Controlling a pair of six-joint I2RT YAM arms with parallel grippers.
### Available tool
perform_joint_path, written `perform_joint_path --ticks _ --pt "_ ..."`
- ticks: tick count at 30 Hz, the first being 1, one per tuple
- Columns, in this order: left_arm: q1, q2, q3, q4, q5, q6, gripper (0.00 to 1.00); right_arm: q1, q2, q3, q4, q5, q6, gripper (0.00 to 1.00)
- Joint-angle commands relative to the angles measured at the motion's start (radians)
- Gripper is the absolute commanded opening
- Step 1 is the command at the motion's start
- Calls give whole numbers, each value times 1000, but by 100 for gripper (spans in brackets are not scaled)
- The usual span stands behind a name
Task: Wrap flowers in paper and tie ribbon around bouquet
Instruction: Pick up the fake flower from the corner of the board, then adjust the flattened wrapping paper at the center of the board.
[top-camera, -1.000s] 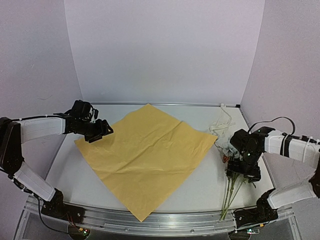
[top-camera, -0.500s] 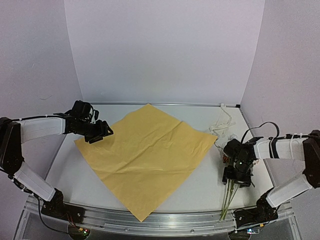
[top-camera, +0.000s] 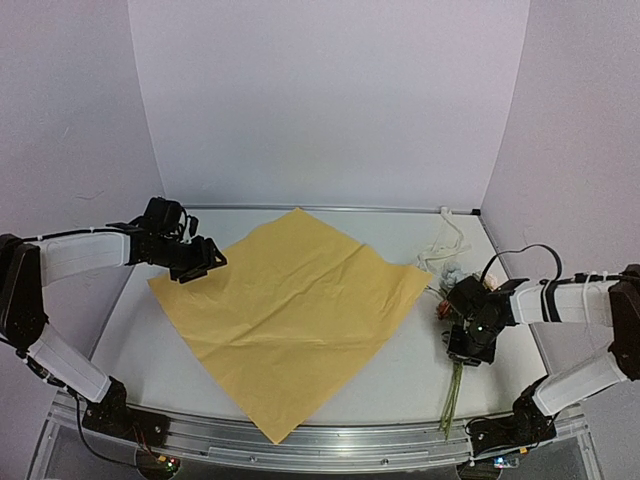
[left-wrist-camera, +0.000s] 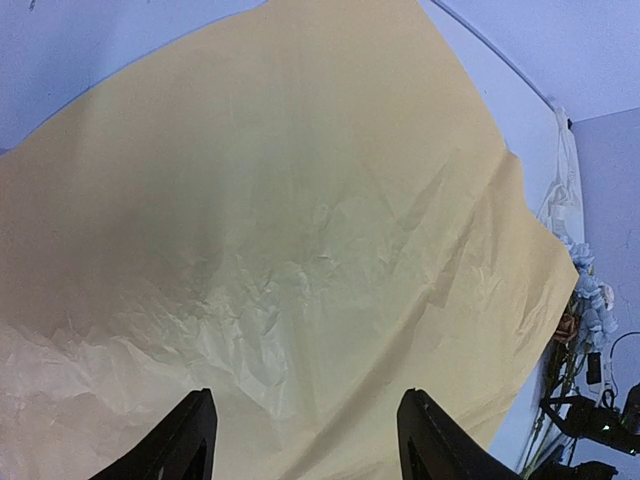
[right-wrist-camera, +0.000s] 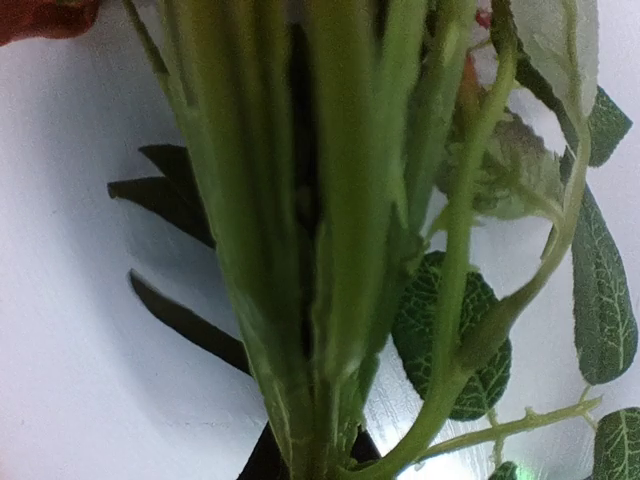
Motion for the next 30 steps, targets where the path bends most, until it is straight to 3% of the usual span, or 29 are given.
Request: perform_joint_path --ticks 1,7,15,21,30 --pt "-1 6 58 -5 7 -1 64 -2 -54 -25 -66 51 -53 0" --pt "-1 31 62 -4 4 2 64 -2 -200 44 -274 148 -65 0" --pt "-22 62 -13 65 30 -36 62 -2 -311 161 -416 182 -99 0" --pt "-104 115 -38 153 39 -70 62 -2 -324 279 -516 259 -143 0" --pt "-269 318 84 238 -1 -127 61 -6 -292 402 -563 273 -208 0"
